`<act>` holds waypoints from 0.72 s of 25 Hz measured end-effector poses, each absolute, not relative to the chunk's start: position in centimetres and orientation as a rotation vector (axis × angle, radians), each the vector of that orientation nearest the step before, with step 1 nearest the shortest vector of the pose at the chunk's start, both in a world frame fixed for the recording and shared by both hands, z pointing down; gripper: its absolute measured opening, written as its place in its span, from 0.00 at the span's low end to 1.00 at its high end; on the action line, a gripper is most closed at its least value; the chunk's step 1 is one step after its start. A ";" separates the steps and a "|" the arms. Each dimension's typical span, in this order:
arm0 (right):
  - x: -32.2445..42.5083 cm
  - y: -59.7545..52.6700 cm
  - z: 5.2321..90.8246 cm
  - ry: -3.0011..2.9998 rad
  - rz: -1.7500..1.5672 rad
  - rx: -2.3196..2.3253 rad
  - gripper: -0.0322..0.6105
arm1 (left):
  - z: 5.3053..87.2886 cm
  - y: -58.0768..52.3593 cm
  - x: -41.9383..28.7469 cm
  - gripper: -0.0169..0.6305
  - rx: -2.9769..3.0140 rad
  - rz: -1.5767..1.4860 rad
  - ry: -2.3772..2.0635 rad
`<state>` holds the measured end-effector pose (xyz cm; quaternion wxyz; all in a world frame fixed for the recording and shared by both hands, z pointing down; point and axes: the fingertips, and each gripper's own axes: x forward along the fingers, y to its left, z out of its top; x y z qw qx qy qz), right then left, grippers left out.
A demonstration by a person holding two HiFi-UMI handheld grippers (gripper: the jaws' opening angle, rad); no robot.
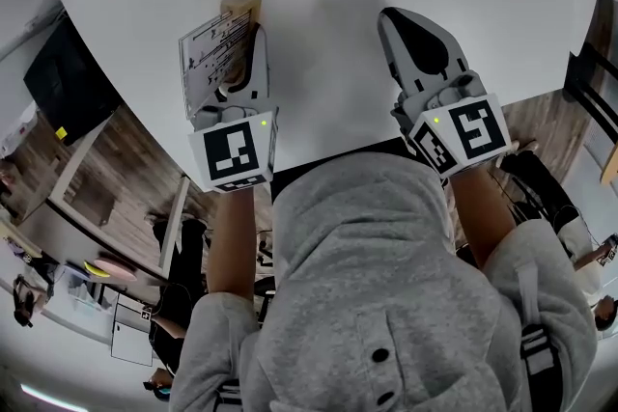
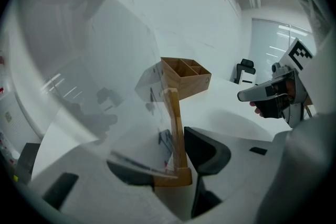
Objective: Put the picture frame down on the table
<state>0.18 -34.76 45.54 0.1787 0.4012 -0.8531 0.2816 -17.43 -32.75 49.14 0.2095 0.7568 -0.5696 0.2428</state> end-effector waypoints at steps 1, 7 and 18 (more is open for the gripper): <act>0.1 -34.8 45.6 -2.412 0.796 1.132 0.09 | 49.3 -32.8 -17.4 0.33 2.100 0.676 -1.586; -0.3 -34.7 45.7 -2.410 0.812 1.135 0.10 | 49.6 -32.9 -17.4 0.33 2.108 0.702 -1.580; -0.6 -34.6 46.5 -2.402 0.831 1.127 0.09 | 50.2 -32.9 -17.4 0.32 2.109 0.749 -1.589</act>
